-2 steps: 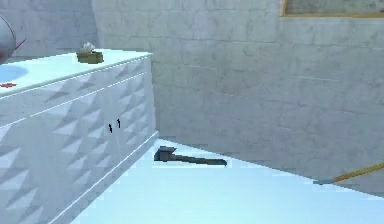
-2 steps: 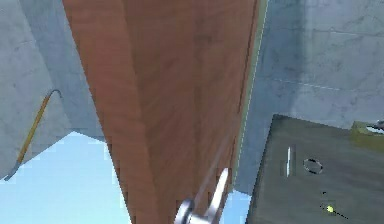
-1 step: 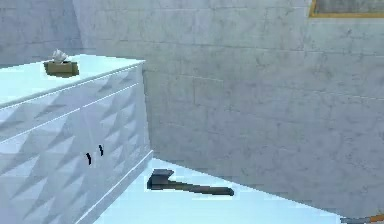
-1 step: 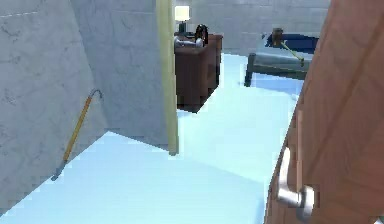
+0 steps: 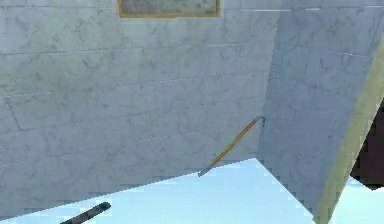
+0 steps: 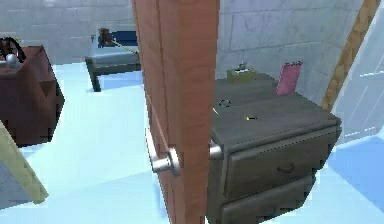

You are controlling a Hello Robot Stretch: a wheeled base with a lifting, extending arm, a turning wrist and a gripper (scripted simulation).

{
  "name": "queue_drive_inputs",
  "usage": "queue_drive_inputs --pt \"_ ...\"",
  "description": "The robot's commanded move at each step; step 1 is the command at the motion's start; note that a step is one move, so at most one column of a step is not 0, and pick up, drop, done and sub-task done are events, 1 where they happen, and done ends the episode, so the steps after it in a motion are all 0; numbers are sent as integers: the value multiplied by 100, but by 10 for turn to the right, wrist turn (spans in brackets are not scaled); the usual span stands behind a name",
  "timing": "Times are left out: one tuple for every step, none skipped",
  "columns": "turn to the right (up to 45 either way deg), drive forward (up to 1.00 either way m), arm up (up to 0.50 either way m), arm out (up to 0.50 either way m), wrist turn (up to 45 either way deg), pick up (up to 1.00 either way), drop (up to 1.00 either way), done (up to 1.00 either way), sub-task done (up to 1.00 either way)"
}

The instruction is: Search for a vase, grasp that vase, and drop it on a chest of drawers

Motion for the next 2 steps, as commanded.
queue_drive_inputs --pt "240 0 0 0 0 0 0 0 0" --pt "0 30 0 0 0 0 0 0 0"
